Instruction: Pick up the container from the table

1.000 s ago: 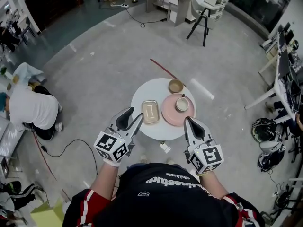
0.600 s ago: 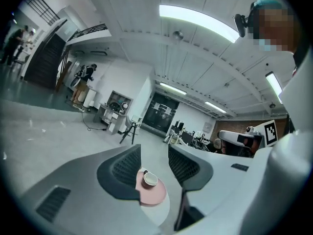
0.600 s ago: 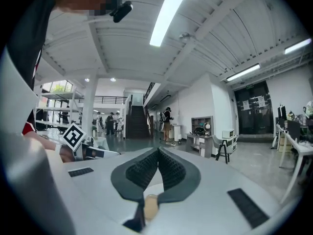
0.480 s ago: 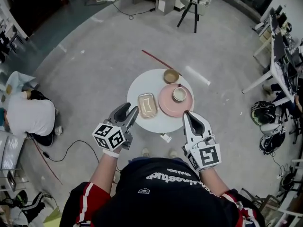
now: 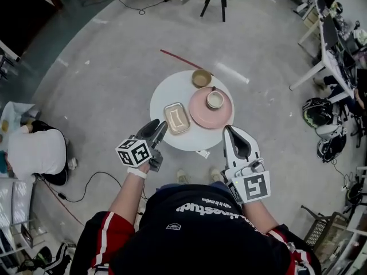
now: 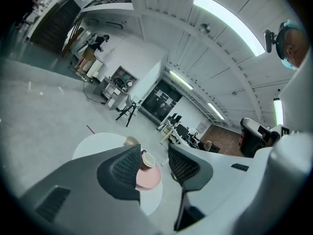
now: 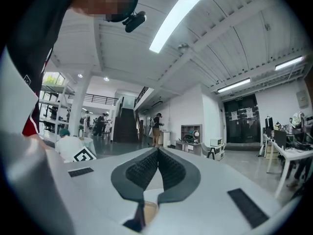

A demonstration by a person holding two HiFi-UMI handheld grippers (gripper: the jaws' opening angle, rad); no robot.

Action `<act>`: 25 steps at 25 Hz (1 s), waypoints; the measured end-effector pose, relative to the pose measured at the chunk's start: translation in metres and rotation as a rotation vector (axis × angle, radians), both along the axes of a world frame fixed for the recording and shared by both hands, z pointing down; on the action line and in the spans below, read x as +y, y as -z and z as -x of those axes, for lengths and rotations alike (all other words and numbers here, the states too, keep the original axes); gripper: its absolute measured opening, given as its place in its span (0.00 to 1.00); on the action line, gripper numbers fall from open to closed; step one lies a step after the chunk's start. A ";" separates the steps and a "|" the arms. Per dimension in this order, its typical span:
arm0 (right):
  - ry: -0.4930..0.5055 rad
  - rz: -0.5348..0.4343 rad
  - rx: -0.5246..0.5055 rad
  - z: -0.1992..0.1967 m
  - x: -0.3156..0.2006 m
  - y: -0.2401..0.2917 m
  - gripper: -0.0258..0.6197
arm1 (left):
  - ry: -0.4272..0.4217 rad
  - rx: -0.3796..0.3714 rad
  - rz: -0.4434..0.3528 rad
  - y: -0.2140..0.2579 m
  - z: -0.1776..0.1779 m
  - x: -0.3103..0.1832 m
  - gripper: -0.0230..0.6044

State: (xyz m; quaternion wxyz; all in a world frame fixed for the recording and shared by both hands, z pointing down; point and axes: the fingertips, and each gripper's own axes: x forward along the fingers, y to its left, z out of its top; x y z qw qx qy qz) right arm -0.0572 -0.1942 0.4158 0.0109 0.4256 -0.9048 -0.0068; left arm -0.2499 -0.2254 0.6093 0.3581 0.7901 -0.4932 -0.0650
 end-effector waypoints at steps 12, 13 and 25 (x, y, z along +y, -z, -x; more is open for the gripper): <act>-0.052 -0.075 -0.063 0.016 0.010 0.011 0.06 | -0.037 0.019 0.191 -0.120 0.004 -0.001 0.32; -0.051 -0.076 -0.061 0.016 0.011 0.010 0.06 | -0.026 0.036 0.218 -0.133 0.005 -0.001 0.32; -0.062 -0.059 -0.042 0.014 0.014 0.006 0.06 | 0.004 0.087 0.408 -0.225 -0.004 -0.004 0.39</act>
